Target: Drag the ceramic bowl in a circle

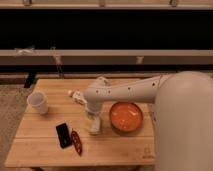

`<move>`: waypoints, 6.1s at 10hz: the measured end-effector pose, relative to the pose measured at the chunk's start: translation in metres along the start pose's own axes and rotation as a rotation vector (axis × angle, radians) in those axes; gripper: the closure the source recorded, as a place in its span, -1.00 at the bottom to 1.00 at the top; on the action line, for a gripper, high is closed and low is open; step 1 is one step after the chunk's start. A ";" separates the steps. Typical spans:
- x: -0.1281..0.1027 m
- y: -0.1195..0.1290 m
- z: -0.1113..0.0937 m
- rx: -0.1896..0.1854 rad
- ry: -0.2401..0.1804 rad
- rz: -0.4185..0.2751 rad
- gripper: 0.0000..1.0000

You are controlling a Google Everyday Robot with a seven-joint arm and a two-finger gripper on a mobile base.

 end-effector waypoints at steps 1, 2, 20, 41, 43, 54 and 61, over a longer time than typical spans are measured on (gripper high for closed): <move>0.000 0.000 0.000 0.000 0.000 0.000 -0.60; 0.000 0.000 0.000 0.000 0.000 0.000 -0.60; 0.086 -0.023 -0.033 0.122 0.081 0.155 -0.60; 0.196 -0.043 -0.008 0.182 0.263 0.407 1.00; 0.200 -0.064 -0.013 0.189 0.266 0.400 1.00; 0.062 -0.119 0.007 0.190 0.194 0.103 1.00; 0.082 -0.021 -0.008 0.094 0.143 0.110 1.00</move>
